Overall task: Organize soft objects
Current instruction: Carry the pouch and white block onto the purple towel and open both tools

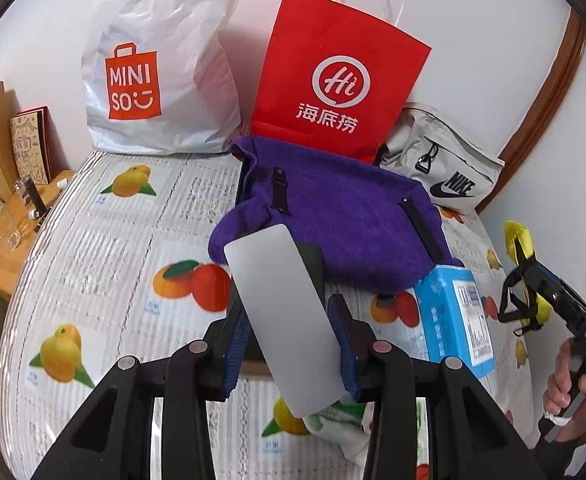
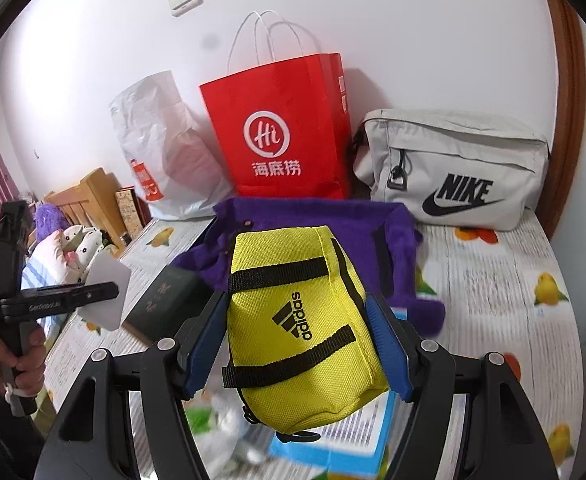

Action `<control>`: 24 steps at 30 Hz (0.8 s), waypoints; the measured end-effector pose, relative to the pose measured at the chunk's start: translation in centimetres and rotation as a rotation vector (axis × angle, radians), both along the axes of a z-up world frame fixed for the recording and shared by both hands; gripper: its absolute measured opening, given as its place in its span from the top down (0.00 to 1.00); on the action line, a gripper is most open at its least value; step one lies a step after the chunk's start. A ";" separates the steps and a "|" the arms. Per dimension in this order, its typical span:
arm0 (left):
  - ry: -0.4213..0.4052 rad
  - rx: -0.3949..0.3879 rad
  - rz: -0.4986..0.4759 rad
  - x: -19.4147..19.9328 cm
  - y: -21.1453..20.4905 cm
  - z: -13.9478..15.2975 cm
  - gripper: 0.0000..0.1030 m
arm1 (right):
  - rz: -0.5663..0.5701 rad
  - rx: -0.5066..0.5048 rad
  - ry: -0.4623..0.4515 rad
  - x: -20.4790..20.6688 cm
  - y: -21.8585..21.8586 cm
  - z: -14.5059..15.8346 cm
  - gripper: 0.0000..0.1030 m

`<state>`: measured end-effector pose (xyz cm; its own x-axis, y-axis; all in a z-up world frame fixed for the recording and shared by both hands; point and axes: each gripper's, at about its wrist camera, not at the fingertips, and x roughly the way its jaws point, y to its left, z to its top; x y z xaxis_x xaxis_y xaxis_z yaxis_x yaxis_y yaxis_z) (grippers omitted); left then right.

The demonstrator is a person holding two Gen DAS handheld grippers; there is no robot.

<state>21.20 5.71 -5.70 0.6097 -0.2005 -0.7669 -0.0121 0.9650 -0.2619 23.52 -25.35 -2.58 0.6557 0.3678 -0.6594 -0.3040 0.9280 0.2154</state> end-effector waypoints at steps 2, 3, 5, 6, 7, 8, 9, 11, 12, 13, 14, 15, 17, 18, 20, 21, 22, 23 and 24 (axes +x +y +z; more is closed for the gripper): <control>0.002 -0.005 0.000 0.7 0.1 -0.1 0.63 | -0.006 -0.003 0.005 1.5 0.0 -0.3 0.33; 0.003 -0.007 0.000 1.0 0.2 -0.2 0.63 | -0.005 -0.003 0.012 2.4 0.0 -0.5 0.33; 0.008 -0.012 0.007 1.7 0.3 -0.5 0.63 | -0.003 -0.010 0.026 3.9 0.1 -1.0 0.33; 0.011 -0.015 0.008 2.0 0.4 -0.7 0.63 | -0.002 -0.018 0.031 4.6 0.1 -1.3 0.33; 0.016 -0.023 0.004 2.3 0.4 -0.9 0.63 | -0.005 -0.026 0.037 5.5 0.2 -1.7 0.33; 0.020 -0.033 0.003 2.6 0.6 -1.1 0.63 | -0.006 -0.028 0.044 6.1 0.2 -2.0 0.33; 0.024 -0.038 0.005 2.8 0.6 -1.3 0.63 | -0.004 -0.027 0.051 6.7 0.3 -2.3 0.33; 0.029 -0.044 0.003 3.5 0.7 -1.6 0.63 | -0.001 -0.027 0.065 7.9 0.5 -2.9 0.33; 0.029 -0.043 0.003 3.7 0.7 -1.7 0.63 | 0.000 -0.033 0.071 8.4 0.7 -3.2 0.33; 0.029 -0.042 0.001 4.1 0.7 -1.8 0.63 | -0.002 -0.041 0.075 9.1 0.9 -3.6 0.33; 0.027 -0.042 -0.002 4.4 0.7 -1.8 0.63 | -0.003 -0.044 0.078 9.5 1.0 -3.8 0.33; 0.026 -0.043 -0.004 4.6 0.7 -1.7 0.63 | 0.000 -0.045 0.083 10.1 1.1 -4.1 0.33; 0.025 -0.045 -0.012 5.3 0.5 -1.8 0.63 | 0.001 -0.052 0.090 11.0 1.3 -4.6 0.33; 0.025 -0.046 -0.018 5.5 0.5 -1.8 0.63 | 0.004 -0.059 0.097 11.6 1.5 -5.0 0.33; 0.029 -0.045 -0.031 6.2 0.2 -2.1 0.63 | 0.020 -0.060 0.121 12.6 1.8 -5.8 0.33; 0.034 -0.044 -0.033 6.6 0.2 -2.2 0.63 | 0.021 -0.059 0.132 13.1 1.9 -6.2 0.33; 0.038 -0.043 -0.035 6.9 0.1 -2.3 0.63 | 0.024 -0.060 0.149 13.6 2.0 -6.7 0.33; 0.041 -0.043 -0.040 7.4 -0.1 -2.5 0.63 | 0.027 -0.064 0.161 14.0 2.1 -7.1 0.33; 0.042 -0.044 -0.042 7.5 -0.1 -2.5 0.63 | 0.029 -0.068 0.170 14.3 2.3 -7.6 0.33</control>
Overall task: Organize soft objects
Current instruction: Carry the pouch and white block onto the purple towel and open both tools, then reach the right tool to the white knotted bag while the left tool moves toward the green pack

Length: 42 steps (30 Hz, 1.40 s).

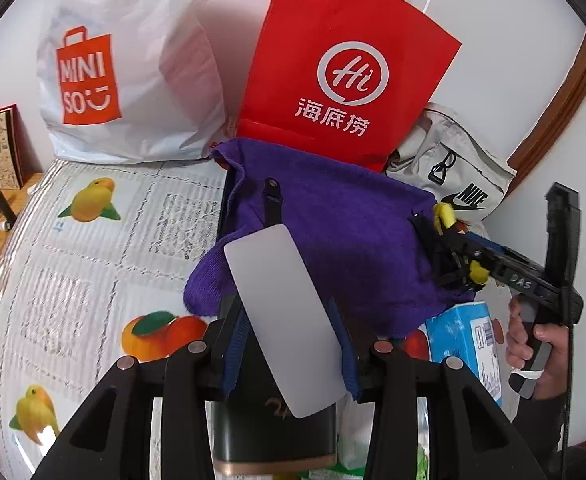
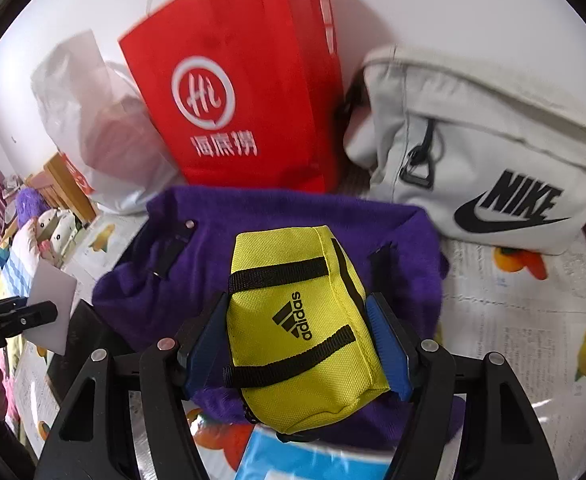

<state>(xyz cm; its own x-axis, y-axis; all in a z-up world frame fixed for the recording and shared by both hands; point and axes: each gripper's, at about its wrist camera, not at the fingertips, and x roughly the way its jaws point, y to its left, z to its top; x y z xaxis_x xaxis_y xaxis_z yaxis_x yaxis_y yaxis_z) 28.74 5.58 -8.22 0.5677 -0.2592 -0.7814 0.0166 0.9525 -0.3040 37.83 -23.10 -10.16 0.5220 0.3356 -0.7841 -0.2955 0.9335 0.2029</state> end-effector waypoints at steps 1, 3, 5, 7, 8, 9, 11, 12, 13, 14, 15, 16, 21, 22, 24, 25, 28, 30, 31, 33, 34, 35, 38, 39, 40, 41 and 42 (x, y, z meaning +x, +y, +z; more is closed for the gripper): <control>0.001 -0.001 -0.002 0.3 -0.1 -0.1 0.63 | 0.003 -0.003 0.008 0.1 0.1 -0.3 0.33; 0.003 0.000 -0.006 0.9 -0.3 -0.3 0.63 | 0.012 -0.007 0.027 0.5 0.2 -0.9 0.33; 0.008 -0.004 -0.014 1.5 -0.6 -0.5 0.63 | 0.026 0.002 0.043 0.8 0.2 -1.4 0.33; 0.017 -0.021 -0.026 2.4 -0.9 -0.7 0.63 | 0.045 0.018 0.063 1.2 0.2 -1.7 0.32; 0.020 -0.029 -0.034 2.8 -1.1 -0.8 0.63 | 0.046 0.026 0.067 1.4 0.1 -1.8 0.31; 0.021 -0.030 -0.041 3.1 -1.3 -0.9 0.63 | 0.045 0.030 0.072 1.6 0.0 -2.0 0.29; 0.025 -0.023 -0.052 4.0 -1.9 -1.0 0.63 | 0.047 0.029 0.089 1.9 -0.2 -2.3 0.29; 0.025 -0.020 -0.057 4.3 -2.0 -1.0 0.63 | 0.048 0.031 0.099 2.0 -0.3 -2.5 0.28; 0.025 -0.014 -0.062 4.8 -2.3 -1.1 0.63 | 0.051 0.039 0.106 2.0 -0.5 -2.6 0.28; 0.026 -0.013 -0.063 5.1 -2.4 -1.1 0.63 | 0.048 0.051 0.103 2.0 -0.7 -2.7 0.28; 0.027 -0.012 -0.066 5.5 -2.6 -1.2 0.63 | 0.043 0.062 0.099 2.0 -0.9 -2.6 0.27; 0.029 -0.014 -0.069 5.9 -2.7 -1.3 0.63 | 0.040 0.072 0.101 2.0 -1.1 -2.7 0.25; 0.044 -0.006 -0.086 7.8 -3.4 -2.1 0.69 | 0.030 0.059 0.077 1.5 -1.6 -2.0 0.25; 0.053 -0.004 -0.084 8.2 -3.5 -2.4 0.69 | 0.029 0.060 0.069 1.3 -1.7 -1.7 0.25; 0.068 -0.016 -0.091 8.9 -3.7 -3.2 0.69 | 0.030 0.068 0.047 0.6 -2.0 -1.1 0.25; 0.084 -0.025 -0.096 9.4 -3.8 -3.8 0.69 | 0.032 0.071 0.034 0.2 -2.1 -0.8 0.25; 0.121 -0.019 -0.095 10.1 -3.9 -5.0 0.69 | 0.035 0.060 0.016 -0.5 -2.2 -0.2 0.25; 0.135 -0.007 -0.096 10.3 -4.1 -5.4 0.69 | 0.041 0.058 0.000 -1.0 -2.3 0.3 0.25; 0.139 -0.004 -0.097 10.3 -4.1 -5.6 0.68 | 0.040 0.057 -0.008 -1.3 -2.4 0.5 0.25; 0.156 0.002 -0.097 10.5 -4.1 -5.9 0.66 | 0.034 0.057 -0.010 -1.5 -2.4 0.6 0.25; 0.170 0.013 -0.095 10.6 -4.1 -6.1 0.61 | 0.033 0.060 -0.008 -1.6 -2.4 0.6 0.25; 0.178 0.030 -0.093 10.6 -4.2 -6.2 0.57 | 0.033 0.061 -0.008 -1.8 -2.3 0.6 0.25; 0.164 0.112 -0.090 10.1 -4.5 -5.8 0.45 | 0.037 0.054 -0.012 -2.3 -2.1 0.9 0.25; 0.159 0.128 -0.091 9.9 -4.6 -5.7 0.44 | 0.038 0.052 -0.017 -2.6 -2.0 1.0 0.25; 0.157 0.134 -0.091 9.8 -4.6 -5.5 0.43 | 0.039 0.051 -0.021 -2.9 -1.9 1.0 0.25; 0.154 0.139 -0.083 9.5 -4.5 -5.2 0.42 | 0.041 0.051 -0.025 -3.2 -1.8 1.0 0.25; 0.153 0.141 -0.075 9.3 -4.4 -5.1 0.41 | 0.043 0.048 -0.027 -3.5 -1.6 1.1 0.25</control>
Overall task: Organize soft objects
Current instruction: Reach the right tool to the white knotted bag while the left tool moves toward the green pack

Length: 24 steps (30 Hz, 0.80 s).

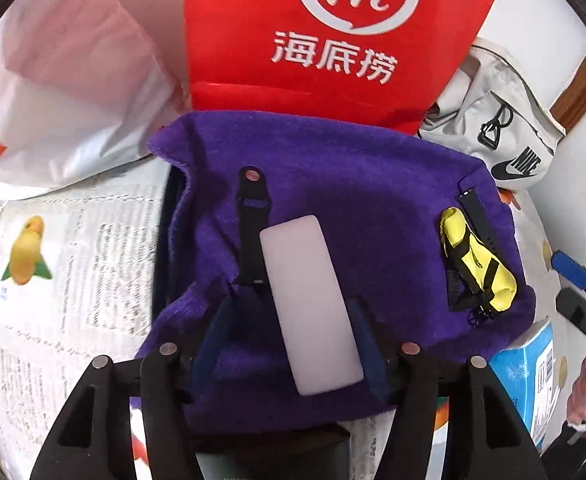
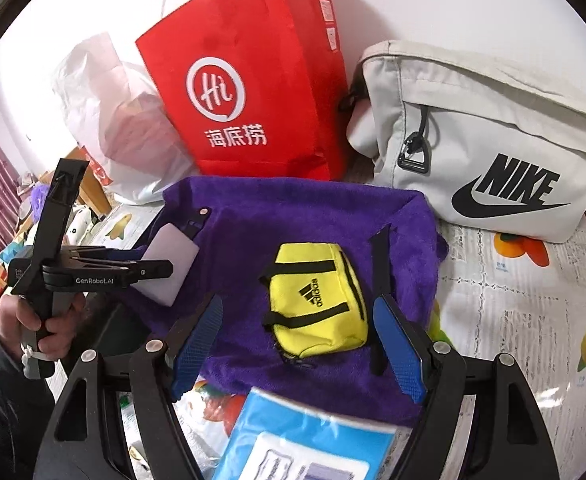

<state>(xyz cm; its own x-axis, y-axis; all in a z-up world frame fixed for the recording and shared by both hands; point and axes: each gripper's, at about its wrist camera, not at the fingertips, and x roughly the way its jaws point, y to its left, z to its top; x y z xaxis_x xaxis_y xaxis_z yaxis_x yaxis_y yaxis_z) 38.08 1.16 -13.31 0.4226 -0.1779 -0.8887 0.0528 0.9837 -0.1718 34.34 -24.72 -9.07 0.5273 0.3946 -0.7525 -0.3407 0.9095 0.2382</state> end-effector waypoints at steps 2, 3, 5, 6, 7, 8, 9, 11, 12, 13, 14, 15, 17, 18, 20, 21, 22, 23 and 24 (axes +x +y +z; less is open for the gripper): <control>-0.009 0.015 0.023 -0.7 0.4 0.5 0.41 | 0.006 -0.007 -0.006 -0.9 0.4 0.2 0.25; -0.013 0.021 0.039 -1.1 0.8 0.7 0.41 | 0.010 -0.009 -0.011 -1.3 0.6 0.3 0.25; -0.017 0.021 0.057 -1.9 1.5 1.2 0.41 | 0.016 -0.011 -0.019 -2.4 0.8 0.6 0.25; -0.020 0.018 0.063 -2.3 2.3 1.4 0.41 | 0.019 -0.009 -0.023 -2.9 0.9 0.7 0.25; -0.029 0.018 0.070 -3.0 2.7 1.9 0.41 | 0.022 -0.004 -0.028 -3.7 1.0 1.0 0.25; -0.038 0.019 0.077 -3.5 3.1 2.3 0.41 | 0.022 0.000 -0.030 -4.3 1.0 1.1 0.25; -0.044 0.019 0.081 -4.0 3.2 2.5 0.41 | 0.021 0.004 -0.031 -4.9 1.1 1.3 0.25; -0.062 0.012 0.092 -5.4 3.6 3.3 0.41 | 0.026 0.014 -0.026 -6.2 1.4 1.4 0.25; -0.069 0.007 0.095 -5.9 3.5 3.5 0.41 | 0.027 0.014 -0.023 -6.8 1.6 1.4 0.25; -0.074 0.003 0.098 -6.2 3.6 3.7 0.41 | 0.030 0.008 -0.016 -7.5 1.9 1.4 0.25; -0.082 -0.004 0.102 -7.1 3.7 3.9 0.41 | 0.033 0.003 -0.010 -8.0 2.2 1.3 0.25; -0.088 -0.009 0.101 -7.9 3.8 4.1 0.41 | 0.037 0.001 -0.001 -8.6 2.4 1.3 0.25; -0.099 -0.017 0.100 -9.2 3.9 4.4 0.41 | 0.044 0.004 0.012 -10.0 3.0 1.0 0.25; -0.102 -0.019 0.101 -9.7 3.9 4.5 0.41 | 0.051 0.006 0.019 -10.9 3.3 0.9 0.25; -0.114 -0.028 0.106 -11.3 4.3 4.7 0.41 | 0.072 0.010 0.038 -12.5 4.0 0.6 0.25; -0.118 -0.037 0.105 -11.9 4.3 4.7 0.41 | 0.080 0.009 0.044 -13.2 4.3 0.5 0.25; -0.121 -0.048 0.104 -12.5 4.4 4.8 0.41 | 0.087 0.008 0.052 -14.1 4.7 0.3 0.25; -0.128 -0.074 0.100 -13.3 4.6 4.8 0.41 | 0.092 0.011 0.056 -14.7 4.9 0.2 0.25; -0.134 -0.088 0.096 -13.8 4.6 4.7 0.41 | 0.096 0.017 0.061 -15.3 5.0 0.0 0.25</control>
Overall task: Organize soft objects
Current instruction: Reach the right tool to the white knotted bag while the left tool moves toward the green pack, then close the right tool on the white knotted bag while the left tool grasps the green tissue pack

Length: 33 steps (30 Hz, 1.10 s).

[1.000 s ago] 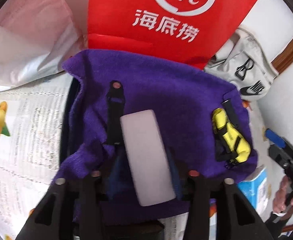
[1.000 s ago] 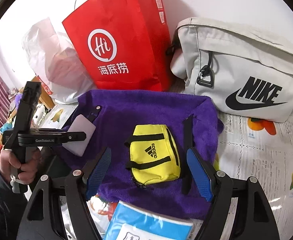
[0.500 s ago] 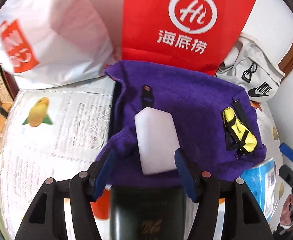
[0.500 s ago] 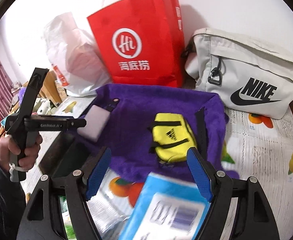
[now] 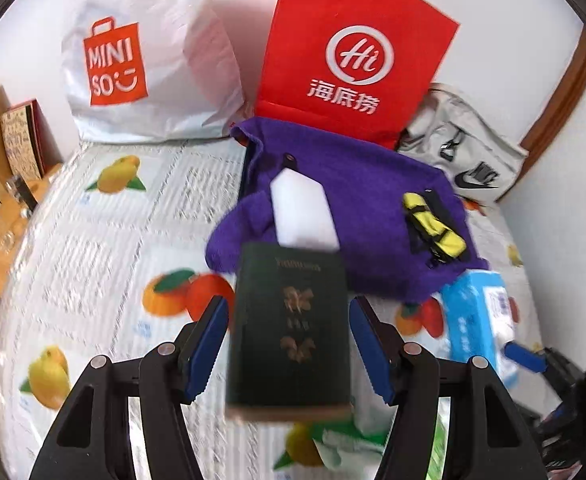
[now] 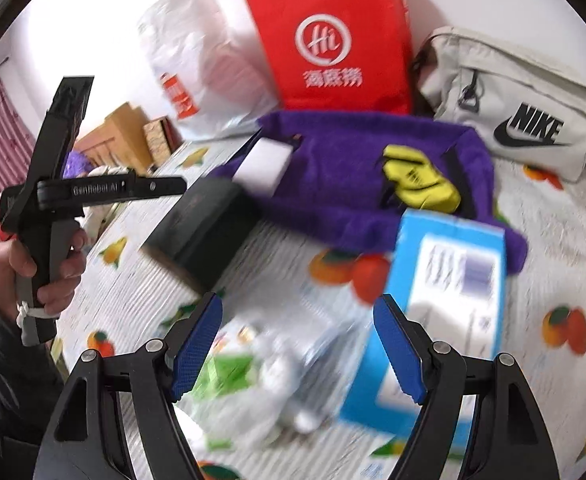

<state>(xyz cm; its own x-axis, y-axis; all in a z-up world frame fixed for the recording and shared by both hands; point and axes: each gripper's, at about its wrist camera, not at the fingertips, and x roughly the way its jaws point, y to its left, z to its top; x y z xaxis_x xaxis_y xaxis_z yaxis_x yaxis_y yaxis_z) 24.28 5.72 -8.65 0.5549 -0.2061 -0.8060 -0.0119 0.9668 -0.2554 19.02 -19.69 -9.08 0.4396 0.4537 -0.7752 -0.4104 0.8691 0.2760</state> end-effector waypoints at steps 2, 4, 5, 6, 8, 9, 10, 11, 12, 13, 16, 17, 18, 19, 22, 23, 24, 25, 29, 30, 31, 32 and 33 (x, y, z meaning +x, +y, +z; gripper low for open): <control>-0.012 -0.019 -0.007 -1.4 0.2 -0.2 0.41 | 0.005 0.019 0.016 -1.3 0.2 -0.4 0.25; -0.013 -0.018 -0.006 -2.4 0.1 -0.7 0.41 | 0.003 0.022 0.030 -2.3 0.5 -0.8 0.25; -0.007 -0.023 -0.008 -2.8 0.1 -0.9 0.41 | -0.007 0.018 0.034 -2.8 0.5 -1.0 0.26; -0.002 -0.029 -0.012 -3.2 0.0 -1.1 0.41 | -0.023 0.016 0.035 -3.2 0.5 -1.2 0.29; 0.008 -0.050 -0.030 -4.1 0.0 -1.7 0.41 | -0.041 0.031 0.056 -3.9 0.5 -1.6 0.39; 0.000 -0.045 -0.031 -4.5 0.0 -1.8 0.40 | -0.047 0.038 0.075 -4.2 0.5 -1.8 0.47; -0.007 -0.037 -0.032 -5.0 0.0 -1.9 0.40 | -0.052 0.041 0.089 -4.4 0.6 -1.9 0.50; -0.010 -0.034 -0.036 -5.5 -0.1 -2.0 0.40 | -0.059 0.043 0.100 -4.7 0.6 -2.2 0.50; -0.013 -0.038 -0.041 -5.7 -0.1 -2.0 0.40 | -0.063 0.044 0.102 -4.9 0.7 -2.4 0.50; -0.021 -0.047 -0.051 -6.0 0.0 -2.0 0.40 | -0.072 0.039 0.102 -5.0 0.7 -2.7 0.50; -0.033 -0.045 -0.065 -6.8 0.0 -1.8 0.40 | -0.112 0.041 0.130 -4.7 0.7 -3.8 0.50; -0.038 -0.042 -0.070 -7.2 0.0 -1.7 0.40 | -0.119 0.051 0.141 -4.5 0.6 -4.2 0.50; -0.043 -0.045 -0.075 -7.4 0.1 -1.7 0.40 | -0.121 0.066 0.150 -4.3 0.5 -4.6 0.51; -0.046 -0.049 -0.079 -7.7 0.1 -1.7 0.40 | -0.115 0.084 0.157 -4.1 0.5 -4.9 0.61; -0.041 -0.064 -0.077 -8.3 0.3 -2.0 0.40 | -0.104 0.134 0.161 -3.9 0.5 -5.1 0.82; -0.036 -0.068 -0.077 -8.5 0.4 -2.3 0.40 | -0.101 0.138 0.140 -4.0 0.5 -4.6 0.87; -0.032 -0.069 -0.079 -8.7 0.3 -2.5 0.40 | -0.093 0.140 0.114 -4.2 0.5 -4.0 0.90; -0.025 -0.070 -0.084 -8.8 0.3 -2.7 0.40 | -0.085 0.135 0.092 -4.2 0.6 -3.4 0.90; -0.002 -0.065 -0.091 -9.1 -0.2 -3.4 0.40 | -0.075 0.095 -0.005 -5.0 0.7 -1.5 0.91; 0.001 -0.066 -0.097 -9.3 -0.4 -3.5 0.40 | -0.075 0.090 -0.015 -5.1 0.6 -1.3 0.91; 0.002 -0.067 -0.101 -9.4 -0.6 -3.6 0.40 | -0.072 0.081 -0.019 -5.3 0.5 -1.2 0.91; 0.004 -0.068 -0.108 -9.7 -0.9 -3.6 0.40 | -0.071 0.066 -0.025 -5.7 0.2 -1.0 0.91; 0.005 -0.068 -0.117 -9.9 -1.2 -3.6 0.40 | -0.073 0.054 -0.034 -6.1 0.0 -0.9 0.92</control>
<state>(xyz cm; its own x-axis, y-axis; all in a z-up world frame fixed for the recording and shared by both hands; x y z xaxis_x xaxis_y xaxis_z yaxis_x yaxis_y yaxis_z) 14.41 4.54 -12.26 0.5202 -0.3235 -0.7904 0.0981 0.9420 -0.3209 12.95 -19.69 -9.98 0.4985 0.4602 -0.7347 -0.3561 0.8814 0.3105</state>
